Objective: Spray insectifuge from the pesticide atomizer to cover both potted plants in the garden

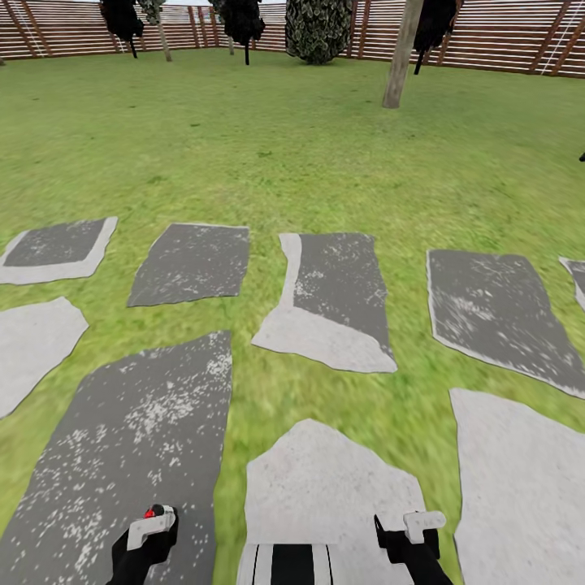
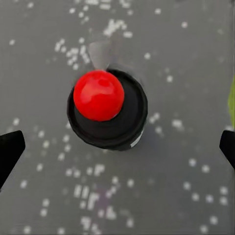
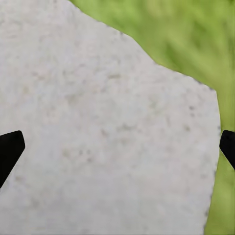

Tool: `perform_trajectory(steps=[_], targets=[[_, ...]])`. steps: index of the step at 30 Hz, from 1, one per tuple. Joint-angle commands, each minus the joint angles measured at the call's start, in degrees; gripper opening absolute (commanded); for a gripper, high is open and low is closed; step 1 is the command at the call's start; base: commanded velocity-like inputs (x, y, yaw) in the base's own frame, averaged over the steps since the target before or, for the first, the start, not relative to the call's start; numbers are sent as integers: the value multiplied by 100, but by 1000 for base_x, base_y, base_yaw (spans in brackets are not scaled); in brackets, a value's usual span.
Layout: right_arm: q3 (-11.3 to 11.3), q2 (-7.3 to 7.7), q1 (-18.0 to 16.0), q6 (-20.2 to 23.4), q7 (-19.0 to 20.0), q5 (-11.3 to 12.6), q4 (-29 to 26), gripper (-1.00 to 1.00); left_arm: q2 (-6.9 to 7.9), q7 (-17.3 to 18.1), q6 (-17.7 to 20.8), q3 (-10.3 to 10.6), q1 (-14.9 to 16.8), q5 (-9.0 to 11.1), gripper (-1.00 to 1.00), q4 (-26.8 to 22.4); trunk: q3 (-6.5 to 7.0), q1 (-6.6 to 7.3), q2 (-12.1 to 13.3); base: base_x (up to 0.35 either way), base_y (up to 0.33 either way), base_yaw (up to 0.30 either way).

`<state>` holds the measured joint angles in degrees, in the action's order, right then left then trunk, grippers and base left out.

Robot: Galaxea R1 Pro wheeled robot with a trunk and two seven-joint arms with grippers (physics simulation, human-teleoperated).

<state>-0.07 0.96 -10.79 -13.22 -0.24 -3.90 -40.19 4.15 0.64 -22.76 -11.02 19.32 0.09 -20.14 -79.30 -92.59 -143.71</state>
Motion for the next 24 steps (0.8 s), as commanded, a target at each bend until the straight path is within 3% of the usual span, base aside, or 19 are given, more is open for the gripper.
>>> perform_trajectory(steps=[1, 14, 19, 24], targets=[[-1, 1, -2, -14, -2, -40, 3, 100, -1, 7, -20, -14, 2, 0, 100, 4, -3, -1, -1, 152, 0, 0], [0, 1, -2, -14, -2, -40, 3, 100, 6, 7, -31, -14, -6, 0, 100, 2, -3, -1, -1, 21, 0, 0], [1, 1, -2, -14, -2, -40, 3, 100, 7, 7, -41, -22, -7, 8, 100, 2, -121, -14, -8, 0, 0, 0], [-1, 1, -2, -14, -2, -40, 3, 100, 7, 7, -44, -22, -13, 9, 100, 2, -155, -14, -8, 0, 0, 0]])
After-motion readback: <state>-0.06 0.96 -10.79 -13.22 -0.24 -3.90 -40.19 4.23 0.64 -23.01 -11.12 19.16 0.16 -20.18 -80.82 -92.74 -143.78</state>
